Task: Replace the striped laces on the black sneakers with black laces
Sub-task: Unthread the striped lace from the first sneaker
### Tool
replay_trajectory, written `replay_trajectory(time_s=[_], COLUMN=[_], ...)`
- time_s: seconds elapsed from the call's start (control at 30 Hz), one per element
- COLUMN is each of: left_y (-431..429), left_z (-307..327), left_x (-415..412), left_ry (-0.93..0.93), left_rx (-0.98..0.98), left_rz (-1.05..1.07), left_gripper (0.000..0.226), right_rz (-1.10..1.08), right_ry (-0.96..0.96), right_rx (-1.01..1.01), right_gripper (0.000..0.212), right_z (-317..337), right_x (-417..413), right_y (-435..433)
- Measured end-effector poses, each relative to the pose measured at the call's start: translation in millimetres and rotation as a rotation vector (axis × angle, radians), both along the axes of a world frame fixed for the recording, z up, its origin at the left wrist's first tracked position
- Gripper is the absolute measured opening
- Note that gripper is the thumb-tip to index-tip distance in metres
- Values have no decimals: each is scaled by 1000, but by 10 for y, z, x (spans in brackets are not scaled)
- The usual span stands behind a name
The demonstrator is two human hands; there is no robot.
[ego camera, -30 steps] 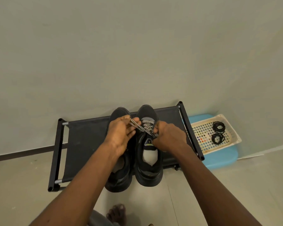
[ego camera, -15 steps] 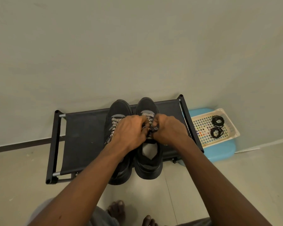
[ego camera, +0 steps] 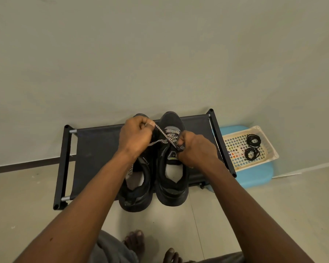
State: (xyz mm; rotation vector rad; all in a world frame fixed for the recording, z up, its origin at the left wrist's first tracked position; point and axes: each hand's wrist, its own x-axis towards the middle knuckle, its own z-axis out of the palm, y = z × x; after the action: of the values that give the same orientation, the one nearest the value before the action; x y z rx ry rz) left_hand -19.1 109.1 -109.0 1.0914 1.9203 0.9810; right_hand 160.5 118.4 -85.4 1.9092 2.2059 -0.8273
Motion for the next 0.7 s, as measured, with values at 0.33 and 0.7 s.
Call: replay_trajectory(time_s=[0.33,0.7], left_y=[-54,-61], left_z=[82,31], left_x=[174,53], left_ry=[-355,468], left_rx=[45,-106], left_rz=[-171,-559], left_gripper=[14,17], right_rz=[-32,-26], right_ry=[60,109], right_rx=[-18,0], right_gripper=[41,39], right_z=[-28,-56], right_x=[-1,-22], right_y=[12,-2])
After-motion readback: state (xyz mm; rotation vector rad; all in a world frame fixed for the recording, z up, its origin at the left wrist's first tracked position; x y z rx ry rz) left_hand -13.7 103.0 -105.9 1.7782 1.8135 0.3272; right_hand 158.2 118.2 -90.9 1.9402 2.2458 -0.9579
